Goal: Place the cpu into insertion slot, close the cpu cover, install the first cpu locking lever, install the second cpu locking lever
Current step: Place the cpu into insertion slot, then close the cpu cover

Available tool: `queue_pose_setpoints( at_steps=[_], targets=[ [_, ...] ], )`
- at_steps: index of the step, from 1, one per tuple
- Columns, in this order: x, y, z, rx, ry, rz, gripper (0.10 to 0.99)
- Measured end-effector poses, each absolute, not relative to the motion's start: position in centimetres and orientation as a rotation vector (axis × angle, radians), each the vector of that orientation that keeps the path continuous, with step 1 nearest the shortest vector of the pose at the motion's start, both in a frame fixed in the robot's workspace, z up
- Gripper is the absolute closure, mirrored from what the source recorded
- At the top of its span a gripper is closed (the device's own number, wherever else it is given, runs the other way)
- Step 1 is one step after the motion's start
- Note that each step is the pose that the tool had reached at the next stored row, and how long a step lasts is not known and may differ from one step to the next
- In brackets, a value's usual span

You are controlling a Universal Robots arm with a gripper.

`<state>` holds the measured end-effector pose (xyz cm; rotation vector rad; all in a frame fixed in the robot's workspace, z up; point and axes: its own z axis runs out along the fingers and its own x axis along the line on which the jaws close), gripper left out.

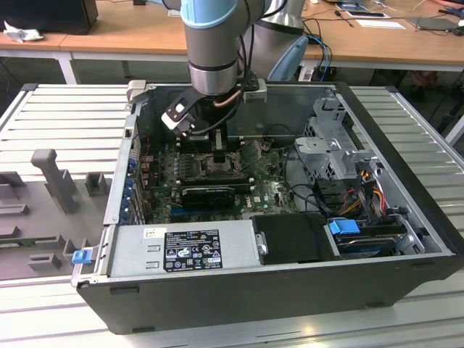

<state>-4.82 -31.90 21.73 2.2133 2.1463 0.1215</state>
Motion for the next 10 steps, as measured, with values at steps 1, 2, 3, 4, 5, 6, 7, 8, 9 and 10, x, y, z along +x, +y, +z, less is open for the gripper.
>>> queue_pose_setpoints(
  at_steps=[1,2,3,4,5,6,7,8,9,10],
  targets=[
    [-4.82,-31.9,21.87,2.213,2.146,0.121,0.98],
    [-4.82,-31.9,21.97,2.213,2.146,0.121,0.98],
    [-4.82,-31.9,22.05,2.214,2.146,0.121,0.98],
    [-4.82,-31.9,22.13,2.214,2.146,0.121,0.98],
    [-4.82,-31.9,22.21,2.214,2.146,0.121,0.98],
    [-4.82,-31.9,22.25,2.214,2.146,0.121,0.98],
    [-4.82,-31.91,22.31,2.214,2.146,0.121,0.98],
    [-4.82,-31.9,22.4,2.214,2.146,0.121,0.98],
    [-4.81,-31.9,22.42,2.214,2.146,0.121,0.98],
    [-4.73,-31.91,22.5,2.216,2.148,0.116,0.98]
  ],
)
